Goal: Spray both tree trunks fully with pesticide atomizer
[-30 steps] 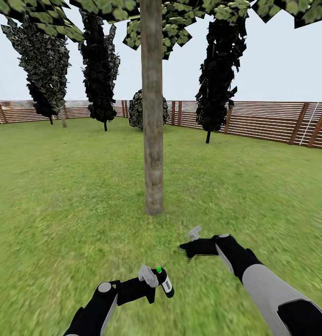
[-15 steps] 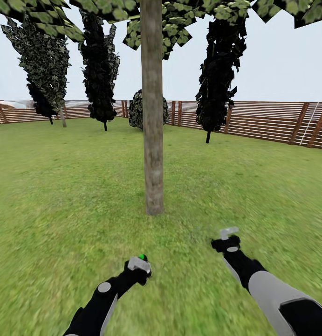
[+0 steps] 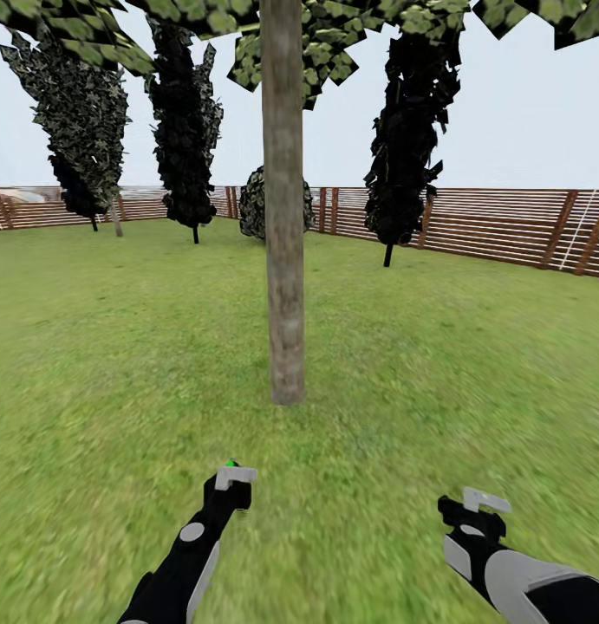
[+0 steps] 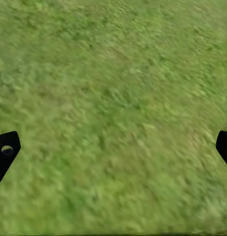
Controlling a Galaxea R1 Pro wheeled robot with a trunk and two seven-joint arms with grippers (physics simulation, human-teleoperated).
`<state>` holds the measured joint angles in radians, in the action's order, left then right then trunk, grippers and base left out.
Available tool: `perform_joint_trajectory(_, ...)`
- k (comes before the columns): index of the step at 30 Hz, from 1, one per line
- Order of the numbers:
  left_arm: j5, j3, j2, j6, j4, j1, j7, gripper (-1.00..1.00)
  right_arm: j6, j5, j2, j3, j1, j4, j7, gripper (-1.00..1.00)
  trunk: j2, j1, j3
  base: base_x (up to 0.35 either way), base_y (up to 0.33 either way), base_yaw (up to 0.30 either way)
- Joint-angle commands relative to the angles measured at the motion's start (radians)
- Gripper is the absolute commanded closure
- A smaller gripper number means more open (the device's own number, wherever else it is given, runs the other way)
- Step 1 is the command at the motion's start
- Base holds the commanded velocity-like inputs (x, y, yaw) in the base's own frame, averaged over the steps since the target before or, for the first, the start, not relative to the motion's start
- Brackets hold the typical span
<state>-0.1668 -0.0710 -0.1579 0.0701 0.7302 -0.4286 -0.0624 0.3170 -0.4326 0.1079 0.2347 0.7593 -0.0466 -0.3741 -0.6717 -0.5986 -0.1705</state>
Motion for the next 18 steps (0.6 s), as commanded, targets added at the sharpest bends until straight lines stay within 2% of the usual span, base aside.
perform_joint_trajectory(1, -0.009, -0.007, -0.002, 0.004, 0.000, -0.001, -0.006, 1.00, 0.007, -0.016, -0.001, 0.010, 0.001, -0.004, 0.001, -1.00, -0.001, -0.001, -0.002, 0.338, 0.082, 0.000)
perform_joint_trajectory(6, -0.007, -0.005, -0.007, 0.001, -0.006, -0.001, -0.006, 1.00, 0.008, -0.039, -0.016, 0.013, -0.015, -0.007, 0.003, -1.00, -0.001, -0.001, -0.002, 0.346, 0.111, 0.000)
perform_joint_trajectory(9, -0.008, -0.003, -0.014, 0.001, -0.019, -0.001, -0.007, 1.00, 0.006, -0.041, -0.033, 0.014, -0.022, -0.007, 0.003, -1.00, -0.001, -0.001, -0.002, 0.349, 0.142, 0.000)
perform_joint_trajectory(18, -0.010, -0.003, -0.017, 0.000, -0.024, -0.001, -0.007, 1.00, 0.005, -0.040, -0.059, 0.015, -0.030, -0.007, 0.003, -1.00, -0.001, -0.001, -0.002, 0.350, 0.163, 0.000)
